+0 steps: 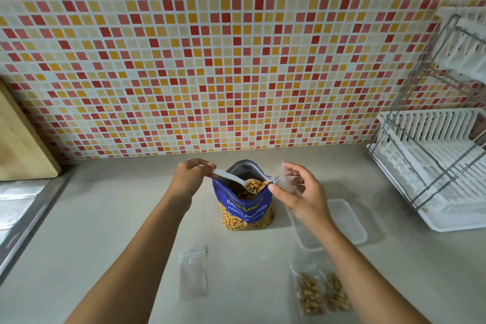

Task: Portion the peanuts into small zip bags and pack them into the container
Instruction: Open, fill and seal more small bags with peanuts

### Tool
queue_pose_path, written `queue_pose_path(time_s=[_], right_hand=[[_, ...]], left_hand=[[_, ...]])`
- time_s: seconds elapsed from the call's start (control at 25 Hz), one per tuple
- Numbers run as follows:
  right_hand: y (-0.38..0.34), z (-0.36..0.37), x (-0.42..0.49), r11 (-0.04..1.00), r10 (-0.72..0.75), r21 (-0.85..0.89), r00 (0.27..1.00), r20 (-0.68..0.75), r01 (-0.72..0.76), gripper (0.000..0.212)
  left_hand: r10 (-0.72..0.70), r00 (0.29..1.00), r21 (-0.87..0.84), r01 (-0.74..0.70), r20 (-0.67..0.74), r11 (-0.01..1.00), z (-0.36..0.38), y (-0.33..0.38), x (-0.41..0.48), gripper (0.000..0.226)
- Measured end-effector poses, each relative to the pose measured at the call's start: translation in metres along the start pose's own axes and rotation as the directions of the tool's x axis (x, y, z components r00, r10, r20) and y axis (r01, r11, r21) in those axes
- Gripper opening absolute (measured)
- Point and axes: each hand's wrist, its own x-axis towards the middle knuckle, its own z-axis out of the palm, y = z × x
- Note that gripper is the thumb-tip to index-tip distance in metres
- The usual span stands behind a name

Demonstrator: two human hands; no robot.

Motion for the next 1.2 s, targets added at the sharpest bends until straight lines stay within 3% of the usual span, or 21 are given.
queue_pose_path(time_s=[0.6, 1.0, 1.12, 1.2], right_hand=[[-0.008, 0.020, 0.010, 0.946, -0.045, -0.313, 0.990, 0.133, 0.085, 0.060], [-0.013, 0.031, 0.011, 0.957, -0.072, -0.271, 0.988, 0.137, 0.107, 0.055], [-0.018, 0.036, 0.011, 0.973, -0.072, -0.210, 0.989, 0.126, 0.098, 0.052], [-0.021, 0.040, 0.009, 0.981, -0.062, -0.176, 0.990, 0.127, 0.084, 0.047]], left_hand=[[0.035, 0.995, -0.089, -0.044, -0.098, 0.995, -0.043, 0.037, 0.000, 0.017], [0.205, 0.979, 0.181, -0.202, 0.002, 0.963, -0.021, 0.067, -0.005, 0.014], [0.318, 0.938, 0.356, -0.347, 0.137, 0.868, -0.010, 0.085, -0.010, 0.014], [0.377, 0.894, 0.511, -0.449, 0.244, 0.733, -0.004, 0.098, -0.012, 0.014]])
